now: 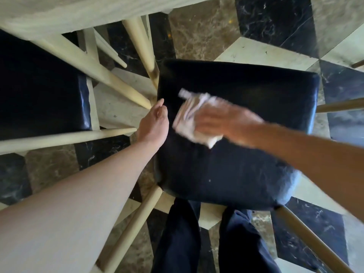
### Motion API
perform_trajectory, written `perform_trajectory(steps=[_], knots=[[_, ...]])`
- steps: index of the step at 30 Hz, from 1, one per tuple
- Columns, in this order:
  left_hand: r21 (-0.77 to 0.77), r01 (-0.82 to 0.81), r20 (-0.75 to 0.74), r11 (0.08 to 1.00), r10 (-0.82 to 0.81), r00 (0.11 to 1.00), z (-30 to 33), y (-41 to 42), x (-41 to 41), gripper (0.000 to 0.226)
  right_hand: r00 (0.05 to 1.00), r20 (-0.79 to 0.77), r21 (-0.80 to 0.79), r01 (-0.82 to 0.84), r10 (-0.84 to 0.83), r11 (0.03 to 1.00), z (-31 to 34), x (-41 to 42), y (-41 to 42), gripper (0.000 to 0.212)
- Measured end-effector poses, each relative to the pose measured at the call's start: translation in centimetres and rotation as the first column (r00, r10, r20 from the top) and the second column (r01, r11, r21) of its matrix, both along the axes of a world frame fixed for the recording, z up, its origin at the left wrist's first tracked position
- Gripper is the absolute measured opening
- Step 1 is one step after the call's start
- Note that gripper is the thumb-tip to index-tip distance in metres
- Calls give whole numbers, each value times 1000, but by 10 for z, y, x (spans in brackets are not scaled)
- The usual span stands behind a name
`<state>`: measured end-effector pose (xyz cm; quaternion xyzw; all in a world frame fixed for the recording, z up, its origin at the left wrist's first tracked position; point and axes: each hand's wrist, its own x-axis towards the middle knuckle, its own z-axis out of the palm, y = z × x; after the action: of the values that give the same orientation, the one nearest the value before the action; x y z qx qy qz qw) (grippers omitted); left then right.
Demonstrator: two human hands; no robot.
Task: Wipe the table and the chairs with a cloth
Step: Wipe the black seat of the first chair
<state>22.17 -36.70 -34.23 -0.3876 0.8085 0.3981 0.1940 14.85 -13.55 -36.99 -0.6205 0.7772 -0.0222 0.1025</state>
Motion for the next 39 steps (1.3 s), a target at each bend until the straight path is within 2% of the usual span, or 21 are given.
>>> perform_trajectory(steps=[2, 5, 8, 10, 11, 13, 15, 16, 18, 20, 22, 24, 26, 29, 31, 32, 34, 36, 38, 39], knots=[[3, 21, 31, 1000, -21, 999, -3, 0, 1, 48, 957, -20, 62, 290, -289, 955, 2, -45, 11, 81], [44, 77, 17, 996, -78, 997, -2, 5, 2, 51, 781, 139, 94, 602, -609, 793, 2, -55, 3, 83], [73, 148, -15, 986, -147, 989, -1, 9, 6, 51, 630, 209, 42, 759, -748, 650, -7, -3, -23, 86], [58, 145, 5, 988, -145, 989, -3, 10, 8, 50, 597, 273, 26, 779, -754, 626, -13, 46, -30, 88], [42, 165, 13, 985, -166, 986, -3, 11, 8, 50, 622, 296, 27, 753, -725, 657, -17, 73, -30, 87], [17, 240, 65, 971, -241, 968, -4, 14, 9, 51, 738, 288, 20, 632, -610, 775, -19, 128, -24, 85], [-8, 341, 171, 940, -334, 927, -4, 15, 13, 52, 897, 233, 84, 366, -375, 927, -15, 178, -5, 86], [-11, 387, 207, 922, -376, 903, -5, 15, 16, 54, 953, 212, 138, 192, -218, 972, -12, 196, 10, 90], [14, 411, 224, 912, -403, 887, -7, 13, 17, 58, 973, 192, 236, -171, 126, 957, -8, 198, 49, 91], [32, 409, 244, 912, -404, 882, -8, 13, 14, 62, 910, 134, 264, -414, 392, 871, -7, 174, 79, 84], [26, 411, 275, 911, -402, 873, -9, 14, 11, 63, 854, 94, 257, -517, 511, 817, -5, 141, 89, 80], [10, 426, 282, 905, -411, 867, -10, 17, 11, 62, 842, 99, 248, -537, 530, 806, -7, 106, 90, 84], [-14, 446, 275, 895, -425, 862, -12, 19, 14, 63, 898, 111, 285, -439, 425, 852, -8, 63, 90, 87], [-55, 450, 264, 891, -422, 867, -14, 21, 16, 64, 984, 29, 328, -175, 175, 928, 2, -3, 91, 87], [-122, 461, 267, 879, -418, 868, -12, 25, 18, 63, 996, -13, 268, 87, -87, 959, 11, -35, 94, 81], [-165, 470, 268, 867, -419, 867, -11, 29, 20, 63, 972, 9, 207, 229, -236, 951, 12, -42, 97, 78], [-242, 494, 258, 835, -435, 863, -8, 38, 26, 65, 885, 82, 104, 450, -458, 887, 9, -37, 98, 75], [-313, 569, 254, 761, -510, 822, -7, 47, 34, 69, 759, 157, 90, 626, -632, 775, 6, -13, 84, 79], [-346, 642, 253, 684, -591, 766, -7, 55, 41, 75, 555, 257, 108, 797, -791, 594, 1, 24, 65, 87], [-338, 655, 251, 676, -606, 755, -7, 57, 43, 77, 448, 298, 117, 859, -843, 498, 0, 45, 53, 90]])
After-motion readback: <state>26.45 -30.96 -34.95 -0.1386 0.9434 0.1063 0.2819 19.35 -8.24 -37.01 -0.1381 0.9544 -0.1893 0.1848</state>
